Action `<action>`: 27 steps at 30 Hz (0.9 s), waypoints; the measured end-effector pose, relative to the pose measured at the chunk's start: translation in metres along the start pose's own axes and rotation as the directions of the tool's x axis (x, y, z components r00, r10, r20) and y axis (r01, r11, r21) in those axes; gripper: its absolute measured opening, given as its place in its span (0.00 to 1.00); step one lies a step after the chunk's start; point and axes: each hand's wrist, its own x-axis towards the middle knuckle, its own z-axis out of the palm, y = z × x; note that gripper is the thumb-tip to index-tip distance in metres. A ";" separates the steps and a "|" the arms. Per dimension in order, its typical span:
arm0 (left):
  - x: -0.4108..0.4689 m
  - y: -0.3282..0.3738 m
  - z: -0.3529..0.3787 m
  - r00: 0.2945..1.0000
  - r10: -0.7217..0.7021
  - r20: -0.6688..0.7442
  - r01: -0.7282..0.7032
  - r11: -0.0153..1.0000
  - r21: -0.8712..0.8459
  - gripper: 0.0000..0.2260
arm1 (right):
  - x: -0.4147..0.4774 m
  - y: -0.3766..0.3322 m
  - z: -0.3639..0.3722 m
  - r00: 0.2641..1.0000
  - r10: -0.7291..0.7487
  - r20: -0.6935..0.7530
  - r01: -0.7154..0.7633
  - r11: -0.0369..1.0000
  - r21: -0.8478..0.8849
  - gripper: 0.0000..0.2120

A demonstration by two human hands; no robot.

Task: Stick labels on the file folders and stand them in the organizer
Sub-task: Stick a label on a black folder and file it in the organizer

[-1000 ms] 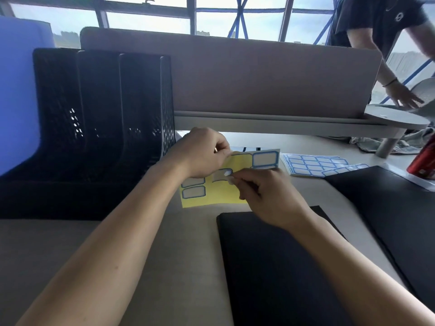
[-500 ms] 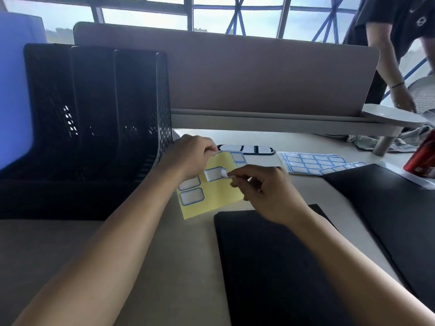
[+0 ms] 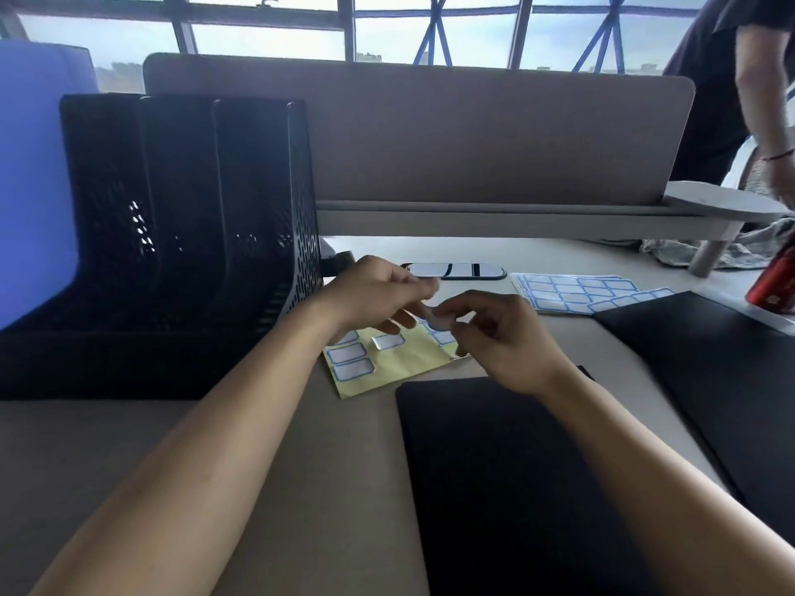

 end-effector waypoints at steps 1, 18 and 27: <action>-0.002 -0.002 0.000 1.000 0.004 0.006 -0.004 1.000 -0.006 0.10 | 0.000 0.001 0.000 1.000 0.011 -0.008 -0.011 1.000 0.021 0.12; -0.065 -0.057 0.063 0.977 0.173 -0.124 -0.066 0.799 0.597 0.22 | 0.008 0.019 -0.020 0.946 0.322 -0.024 -0.322 0.947 0.008 0.04; -0.085 -0.078 0.074 0.977 0.179 -0.114 -0.052 0.720 0.692 0.28 | -0.053 0.044 -0.016 0.902 0.419 -0.102 -0.411 0.907 0.094 0.05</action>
